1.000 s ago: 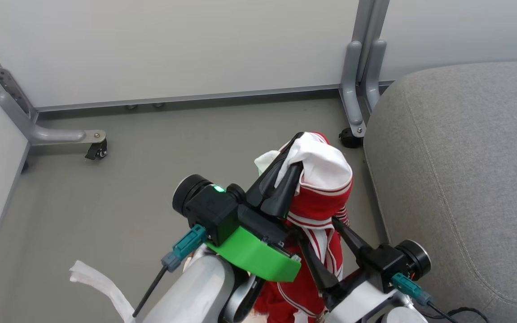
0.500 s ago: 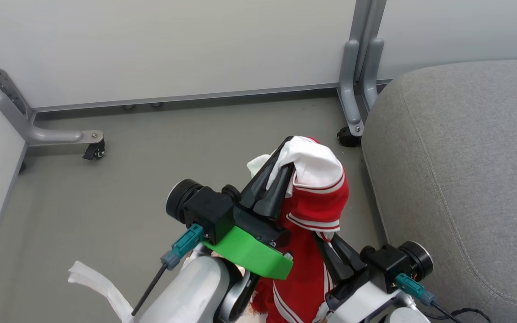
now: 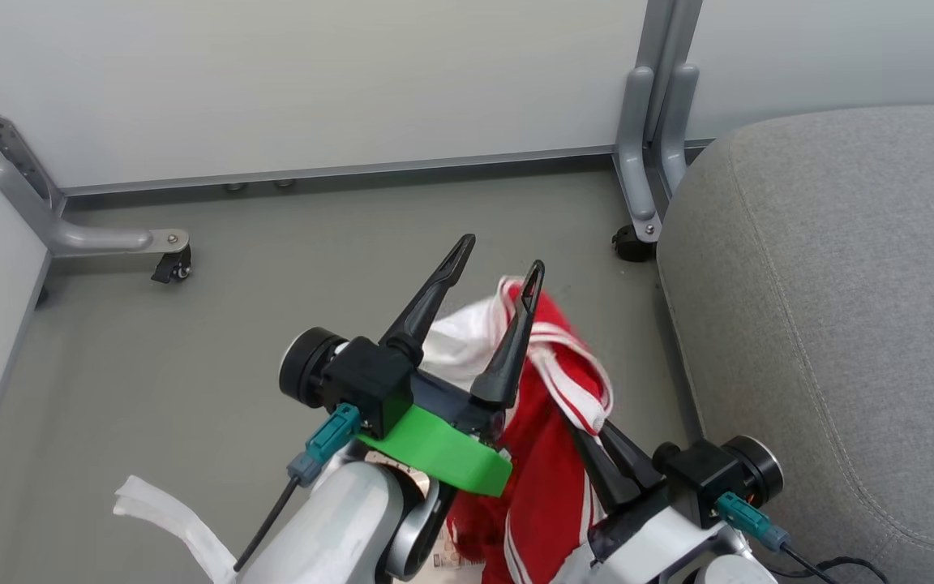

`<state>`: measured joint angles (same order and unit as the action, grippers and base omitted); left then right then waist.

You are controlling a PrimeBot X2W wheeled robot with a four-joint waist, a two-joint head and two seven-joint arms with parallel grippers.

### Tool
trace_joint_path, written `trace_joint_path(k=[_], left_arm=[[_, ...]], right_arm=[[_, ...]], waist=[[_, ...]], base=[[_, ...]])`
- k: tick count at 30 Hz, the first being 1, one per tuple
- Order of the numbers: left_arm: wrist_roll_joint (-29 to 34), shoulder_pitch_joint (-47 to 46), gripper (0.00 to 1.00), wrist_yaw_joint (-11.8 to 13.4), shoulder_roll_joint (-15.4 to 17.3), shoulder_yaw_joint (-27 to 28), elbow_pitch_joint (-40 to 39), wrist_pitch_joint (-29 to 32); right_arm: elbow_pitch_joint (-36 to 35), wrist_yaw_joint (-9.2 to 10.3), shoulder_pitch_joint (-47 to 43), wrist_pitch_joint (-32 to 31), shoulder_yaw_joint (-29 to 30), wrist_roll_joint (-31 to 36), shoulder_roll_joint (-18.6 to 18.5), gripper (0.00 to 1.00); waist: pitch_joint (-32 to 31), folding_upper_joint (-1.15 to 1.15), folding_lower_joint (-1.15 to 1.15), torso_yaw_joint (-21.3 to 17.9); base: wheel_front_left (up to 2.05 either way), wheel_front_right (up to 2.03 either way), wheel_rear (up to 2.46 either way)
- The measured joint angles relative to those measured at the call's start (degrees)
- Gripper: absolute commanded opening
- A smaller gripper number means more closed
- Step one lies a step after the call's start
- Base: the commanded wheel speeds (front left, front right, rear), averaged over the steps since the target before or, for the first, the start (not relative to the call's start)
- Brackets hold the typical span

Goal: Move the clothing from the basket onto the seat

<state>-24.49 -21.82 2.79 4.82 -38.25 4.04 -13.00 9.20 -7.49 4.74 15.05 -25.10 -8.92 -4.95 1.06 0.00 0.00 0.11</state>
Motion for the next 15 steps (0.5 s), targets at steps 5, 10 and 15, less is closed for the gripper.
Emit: trace_joint_path(k=[5,10,15], left_arm=[[0.0,0.0,1.00,0.2,0.1,-0.1,0.0,0.0],[0.0,-0.1,1.00,0.3,0.3,-0.2,0.2,-0.1],[0.0,-0.3,1.00,0.6,0.6,-0.3,0.5,-0.1]], right_arm=[[0.1,0.00,0.0,0.0,0.0,-0.1,-0.1,0.00],[0.1,0.00,0.0,0.0,0.2,-0.1,-0.1,0.00],[0.1,0.00,0.0,0.0,0.5,-0.1,-0.1,0.00]], waist=[[0.2,0.00,0.00,-0.1],[0.3,0.00,0.00,-0.3],[0.5,0.00,0.00,-0.4]], base=[[0.00,0.00,0.00],[0.00,0.00,0.00],[0.00,0.00,0.00]])
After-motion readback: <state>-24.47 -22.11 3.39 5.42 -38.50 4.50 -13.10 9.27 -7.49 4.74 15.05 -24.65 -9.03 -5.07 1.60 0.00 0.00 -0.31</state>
